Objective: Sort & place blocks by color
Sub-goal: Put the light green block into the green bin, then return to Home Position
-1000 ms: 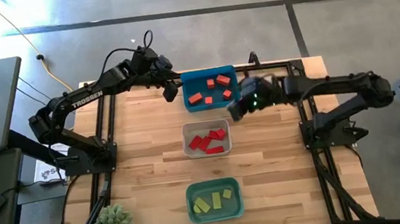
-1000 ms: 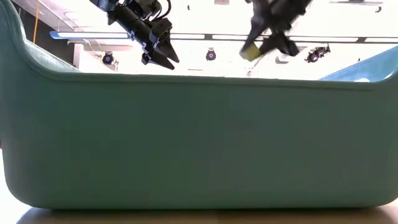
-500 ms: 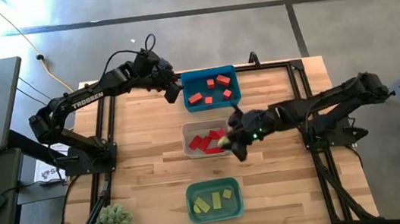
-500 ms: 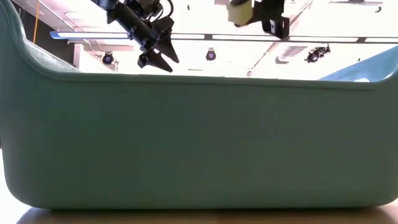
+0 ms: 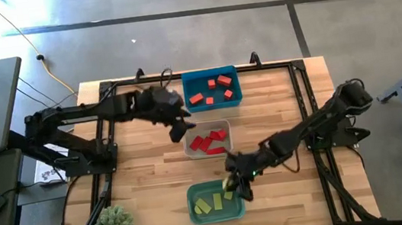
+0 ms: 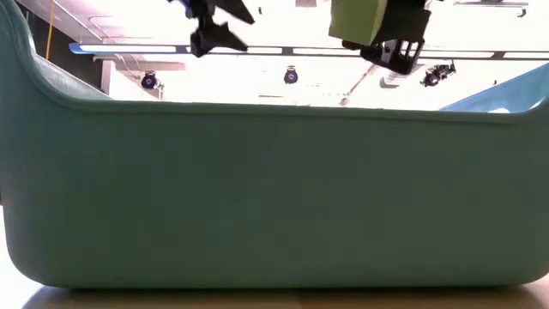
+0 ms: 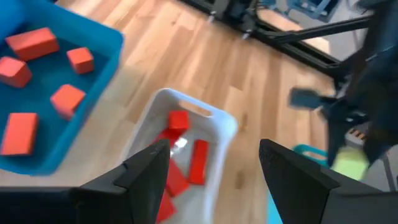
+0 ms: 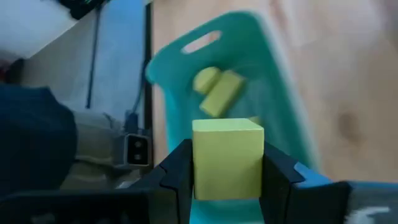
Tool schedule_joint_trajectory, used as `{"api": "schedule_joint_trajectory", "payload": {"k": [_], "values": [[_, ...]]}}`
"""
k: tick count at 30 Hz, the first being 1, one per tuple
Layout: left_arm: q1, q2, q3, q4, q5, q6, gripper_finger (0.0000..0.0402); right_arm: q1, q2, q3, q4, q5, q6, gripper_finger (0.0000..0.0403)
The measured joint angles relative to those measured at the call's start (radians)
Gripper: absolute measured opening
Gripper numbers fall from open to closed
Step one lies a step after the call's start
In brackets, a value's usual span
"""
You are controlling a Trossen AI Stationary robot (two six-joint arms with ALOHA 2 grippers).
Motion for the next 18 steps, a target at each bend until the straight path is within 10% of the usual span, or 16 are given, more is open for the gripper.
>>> {"api": "schedule_joint_trajectory", "payload": {"k": [18], "values": [[-0.454,-0.132,0.000,-0.131,-0.424,-0.225,0.0239,0.071,0.133,0.000,0.064,0.012,0.079,0.0162]]}}
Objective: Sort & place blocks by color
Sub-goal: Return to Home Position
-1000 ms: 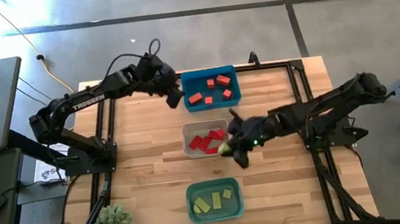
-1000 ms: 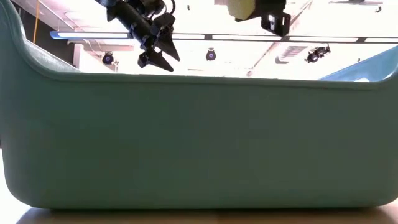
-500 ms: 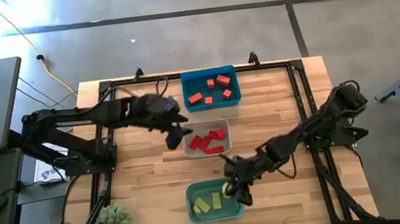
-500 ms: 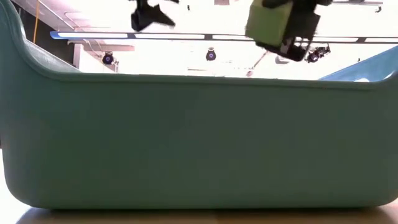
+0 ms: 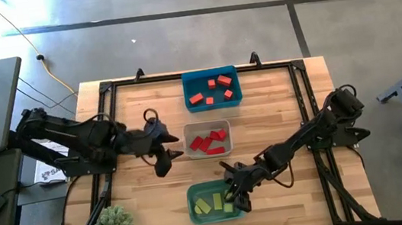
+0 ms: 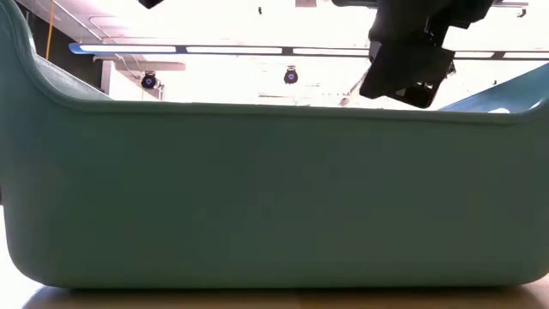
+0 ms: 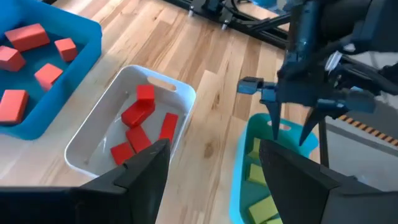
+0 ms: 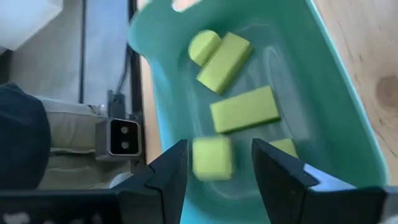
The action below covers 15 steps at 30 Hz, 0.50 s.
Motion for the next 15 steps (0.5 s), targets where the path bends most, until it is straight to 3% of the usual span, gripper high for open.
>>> {"api": "schedule_joint_trajectory", "payload": {"k": [8,15], "values": [[-0.094,0.000,0.000,-0.020,-0.053,-0.035,0.0239,-0.003,-0.009,0.000,0.026,-0.004,0.047,0.0164],[-0.160,-0.039,-0.084,0.039,0.054,-0.035,0.0239,-0.018,-0.052,0.000,0.082,0.045,0.060,0.0165]]}}
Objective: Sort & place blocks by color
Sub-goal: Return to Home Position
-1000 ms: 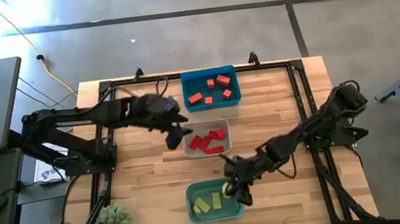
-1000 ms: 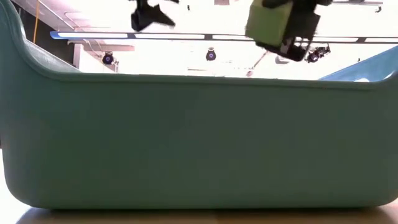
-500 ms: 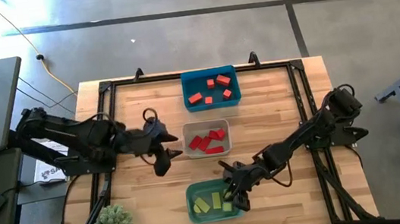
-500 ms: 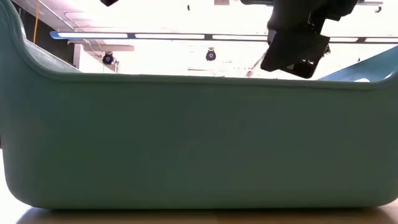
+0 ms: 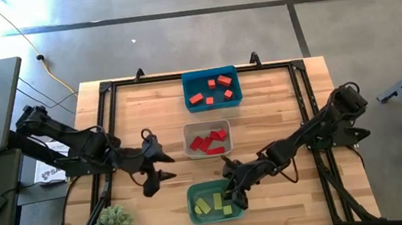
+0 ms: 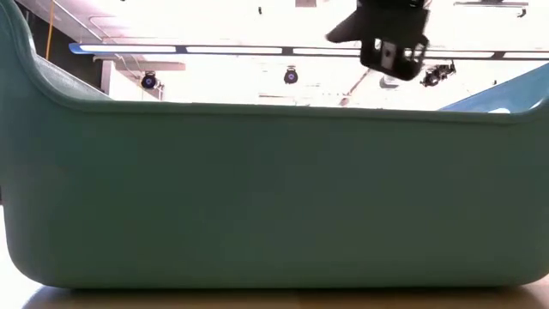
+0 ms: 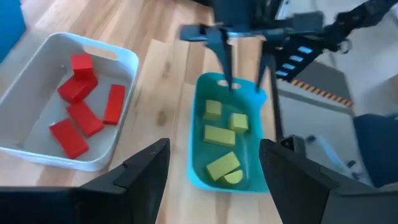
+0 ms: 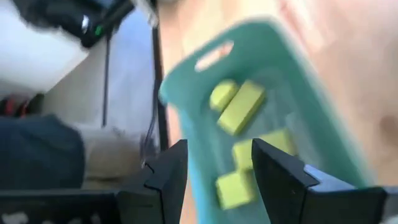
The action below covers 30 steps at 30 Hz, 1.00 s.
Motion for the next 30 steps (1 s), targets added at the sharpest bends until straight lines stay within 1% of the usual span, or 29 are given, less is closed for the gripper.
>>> {"api": "schedule_joint_trajectory", "payload": {"k": [5,12,19,23,25,30], "values": [[-0.009,-0.097,-0.135,0.100,0.001,-0.001,0.0239,-0.039,-0.038,0.000,0.024,0.083,-0.006,0.0165],[-0.008,-0.308,-0.334,0.215,-0.001,0.033,0.0239,-0.117,-0.109,0.000,0.102,0.094,-0.030,0.0165],[0.028,-0.551,-0.538,0.297,-0.001,0.091,0.0239,-0.187,-0.179,0.000,0.245,0.097,-0.037,0.0165],[0.060,-0.674,-0.665,0.374,0.000,0.110,0.0239,-0.203,-0.202,0.000,0.366,0.097,-0.099,0.0165],[0.070,-0.730,-0.721,0.407,0.003,0.126,0.0239,-0.208,-0.204,0.000,0.425,0.116,-0.134,0.0165],[0.088,-0.875,-0.824,0.410,0.007,0.174,0.0239,-0.215,-0.211,0.000,0.504,0.193,-0.190,0.0165]]}}
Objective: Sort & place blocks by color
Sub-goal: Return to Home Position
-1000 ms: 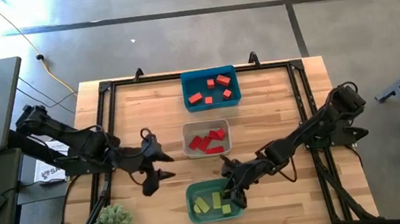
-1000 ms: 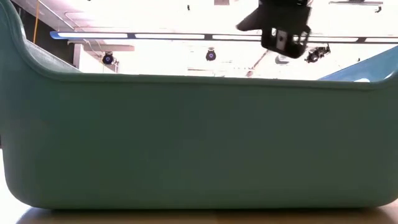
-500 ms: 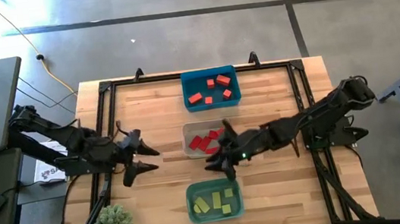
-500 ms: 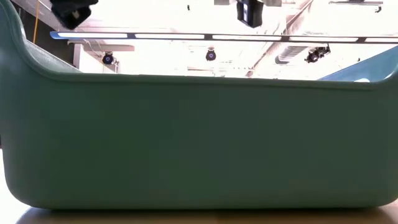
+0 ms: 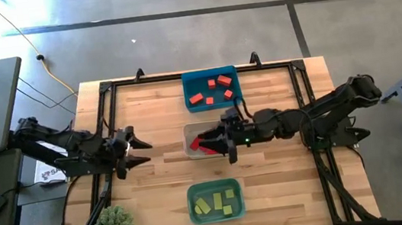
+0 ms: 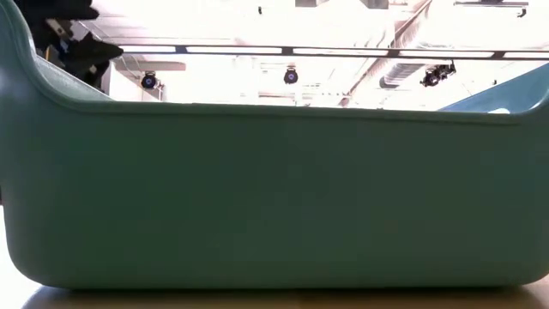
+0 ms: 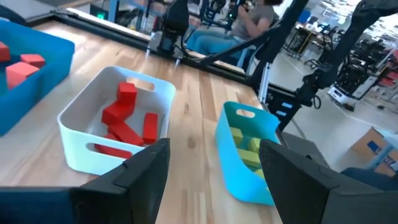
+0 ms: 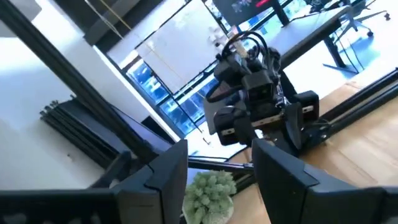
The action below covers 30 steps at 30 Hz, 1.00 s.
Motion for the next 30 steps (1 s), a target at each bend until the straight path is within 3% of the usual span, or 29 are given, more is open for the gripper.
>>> {"api": "schedule_joint_trajectory", "payload": {"k": [6,14,25,30], "values": [[0.012,-0.162,-0.087,0.001,0.046,0.038,0.0239,0.000,-0.022,0.000,0.000,0.034,0.046,0.0165],[0.019,-0.293,-0.189,0.000,0.104,0.067,0.0239,-0.014,-0.135,0.000,-0.055,-0.017,-0.086,0.0165],[0.071,-0.286,-0.192,-0.010,0.108,0.228,0.0239,-0.014,-0.489,0.000,-0.455,0.140,-0.402,0.0165],[0.105,-0.286,-0.192,-0.010,0.031,0.280,0.0239,-0.014,-0.656,0.000,-0.768,0.305,-0.445,0.0165]]}}
